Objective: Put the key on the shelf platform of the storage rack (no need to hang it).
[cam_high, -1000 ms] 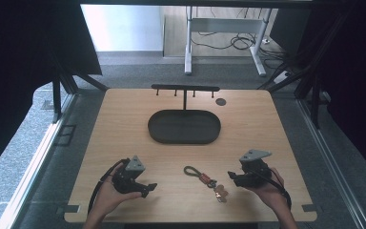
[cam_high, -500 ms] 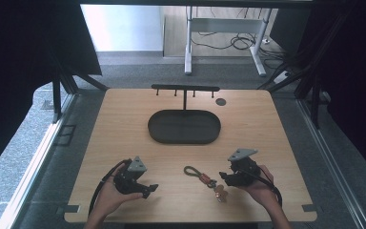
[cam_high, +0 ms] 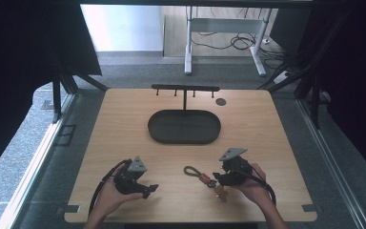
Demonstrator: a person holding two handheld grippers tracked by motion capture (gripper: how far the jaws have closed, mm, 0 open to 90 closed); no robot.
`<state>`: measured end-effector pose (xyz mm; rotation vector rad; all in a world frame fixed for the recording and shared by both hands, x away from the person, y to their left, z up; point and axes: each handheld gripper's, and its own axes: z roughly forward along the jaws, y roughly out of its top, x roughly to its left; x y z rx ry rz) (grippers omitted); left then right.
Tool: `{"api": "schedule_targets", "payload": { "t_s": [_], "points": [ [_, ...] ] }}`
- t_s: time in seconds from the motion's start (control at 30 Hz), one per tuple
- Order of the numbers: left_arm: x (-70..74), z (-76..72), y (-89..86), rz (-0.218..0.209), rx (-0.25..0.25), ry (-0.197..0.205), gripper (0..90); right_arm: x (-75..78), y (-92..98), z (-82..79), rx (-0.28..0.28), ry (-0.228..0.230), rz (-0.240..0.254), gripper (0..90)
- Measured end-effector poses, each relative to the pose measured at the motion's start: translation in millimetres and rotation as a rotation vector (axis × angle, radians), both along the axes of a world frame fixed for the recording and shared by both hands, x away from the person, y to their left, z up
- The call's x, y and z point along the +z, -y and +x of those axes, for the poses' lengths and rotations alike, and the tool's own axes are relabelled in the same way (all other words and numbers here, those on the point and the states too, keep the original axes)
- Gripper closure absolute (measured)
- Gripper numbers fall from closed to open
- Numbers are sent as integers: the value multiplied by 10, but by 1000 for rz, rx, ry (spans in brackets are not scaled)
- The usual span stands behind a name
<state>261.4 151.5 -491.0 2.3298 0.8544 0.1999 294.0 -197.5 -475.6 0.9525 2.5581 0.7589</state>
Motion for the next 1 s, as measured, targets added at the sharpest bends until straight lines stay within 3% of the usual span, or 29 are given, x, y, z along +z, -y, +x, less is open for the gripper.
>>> {"api": "schedule_targets", "payload": {
  "t_s": [1.0],
  "points": [
    [-26, -1, 40, 10, -12, -9, 234, -63, -286, 69, 63, -56, -29, 414]
  ]
}}
